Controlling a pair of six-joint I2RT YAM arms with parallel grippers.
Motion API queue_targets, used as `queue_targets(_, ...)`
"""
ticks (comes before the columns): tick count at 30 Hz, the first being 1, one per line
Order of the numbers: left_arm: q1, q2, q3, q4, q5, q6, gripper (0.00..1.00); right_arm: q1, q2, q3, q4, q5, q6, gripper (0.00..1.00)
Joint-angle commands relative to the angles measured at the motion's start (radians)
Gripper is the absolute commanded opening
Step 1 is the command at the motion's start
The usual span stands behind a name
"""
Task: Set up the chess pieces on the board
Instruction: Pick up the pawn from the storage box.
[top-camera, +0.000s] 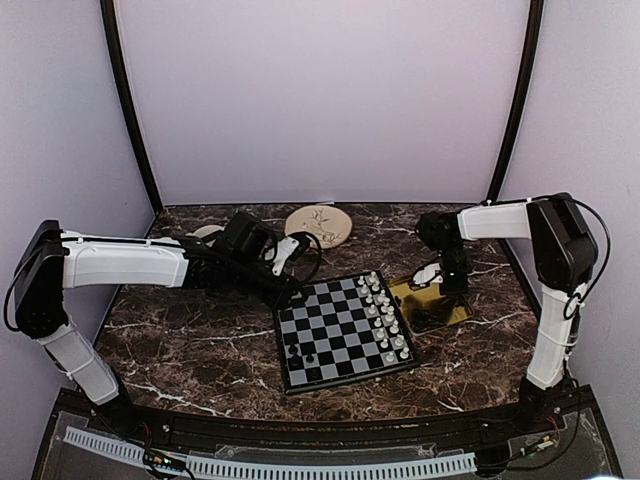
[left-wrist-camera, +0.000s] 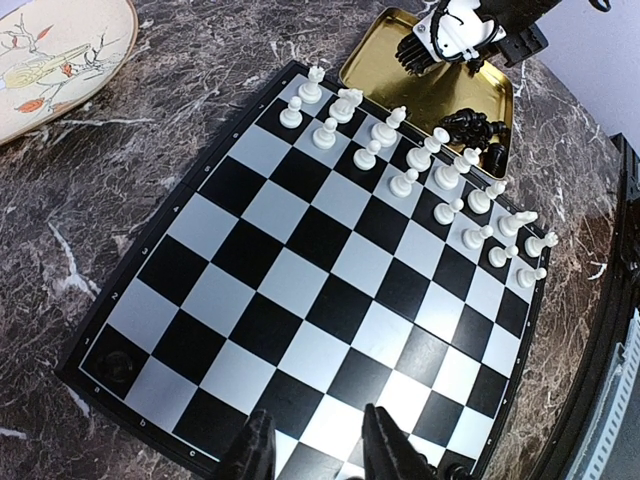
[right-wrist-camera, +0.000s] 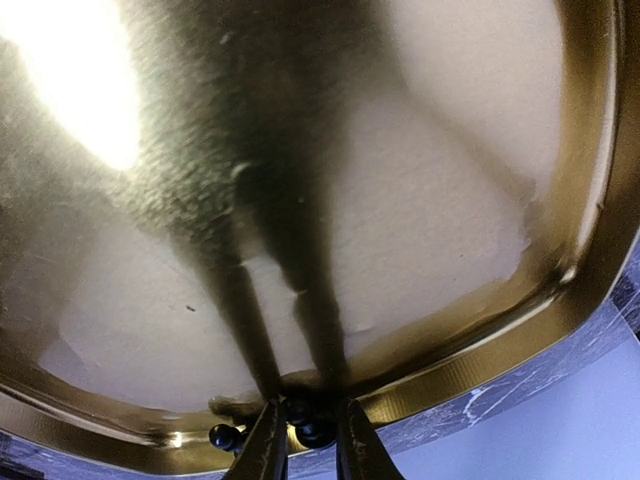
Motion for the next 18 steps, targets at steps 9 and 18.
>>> queue_targets(9,-0.005,-0.05,-0.017,0.013,-0.008,-0.008,0.32,-0.012,0.013,0.027,-0.029,-0.085,0.033,0.07)
queue_targets(18,-0.005,-0.039,-0.017,0.022,0.0,-0.008,0.32,-0.048,-0.052,0.135,-0.138,-0.358,0.148,0.07)
